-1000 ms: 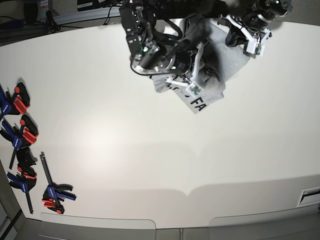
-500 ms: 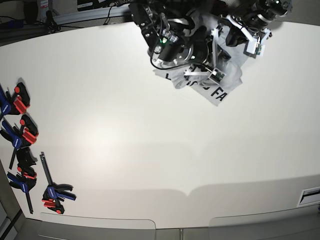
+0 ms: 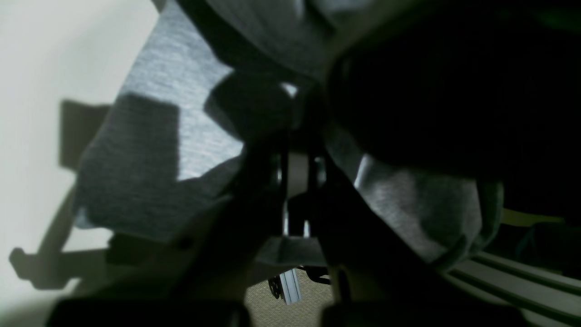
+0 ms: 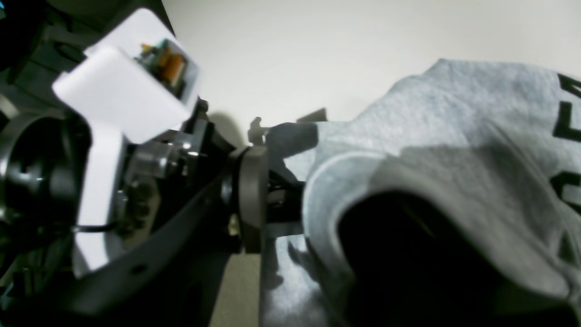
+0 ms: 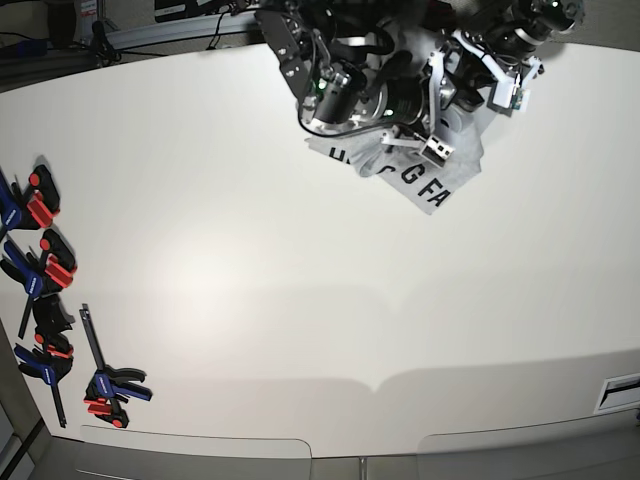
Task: Fold the T-shirt properly
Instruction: 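Fold the lifted end over toward the left gripper with the right gripper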
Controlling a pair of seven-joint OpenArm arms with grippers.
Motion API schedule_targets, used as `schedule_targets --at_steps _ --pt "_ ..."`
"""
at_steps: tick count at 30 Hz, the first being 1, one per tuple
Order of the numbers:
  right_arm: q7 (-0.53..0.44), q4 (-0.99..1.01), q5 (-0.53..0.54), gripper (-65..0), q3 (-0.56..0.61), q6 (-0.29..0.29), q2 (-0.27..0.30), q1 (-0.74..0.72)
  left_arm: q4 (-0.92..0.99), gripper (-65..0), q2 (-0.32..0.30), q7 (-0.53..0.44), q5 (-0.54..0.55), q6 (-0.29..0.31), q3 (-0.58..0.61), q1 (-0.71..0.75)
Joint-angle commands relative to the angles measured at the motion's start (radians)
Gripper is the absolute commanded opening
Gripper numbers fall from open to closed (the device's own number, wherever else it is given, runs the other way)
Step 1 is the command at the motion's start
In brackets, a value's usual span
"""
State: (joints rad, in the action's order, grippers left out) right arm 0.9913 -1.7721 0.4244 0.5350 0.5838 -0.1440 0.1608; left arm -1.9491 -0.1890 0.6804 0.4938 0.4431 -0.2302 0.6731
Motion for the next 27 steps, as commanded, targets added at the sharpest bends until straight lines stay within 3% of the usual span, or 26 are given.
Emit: schedule_targets --at_steps 1,7,15,18,22,27 --pt "-0.023 -0.021 0.046 -48.0 0.003 0.037 -0.013 -0.011 -0.014 -65.0 -0.006 -0.016 0.013 0.006 -0.004 0.006" --pt "-0.023 -0.021 0.158 -48.0 0.003 0.095 -0.013 -0.011 -0.014 -65.0 -0.006 -0.016 0.013 0.007 -0.004 0.006" --pt "-0.025 -0.021 0.261 -48.0 0.003 0.101 -0.013 -0.011 -0.014 -65.0 -0.006 -0.016 0.013 0.007 -0.004 0.006" --pt "-0.031 -0.021 0.25 -48.0 0.001 0.103 -0.013 -0.032 -0.014 -65.0 -0.006 -0.016 0.012 0.006 -0.004 0.006" --pt "-0.032 -0.021 0.142 -48.1 -0.005 0.097 -0.013 -0.118 -0.014 -65.0 -0.006 -0.016 0.012 0.006 -0.004 0.008" --pt "-0.051 -0.022 0.07 -48.6 -0.1 0.011 -0.013 -0.222 -0.014 -65.0 -0.006 -0.016 0.012 0.006 -0.004 0.008"
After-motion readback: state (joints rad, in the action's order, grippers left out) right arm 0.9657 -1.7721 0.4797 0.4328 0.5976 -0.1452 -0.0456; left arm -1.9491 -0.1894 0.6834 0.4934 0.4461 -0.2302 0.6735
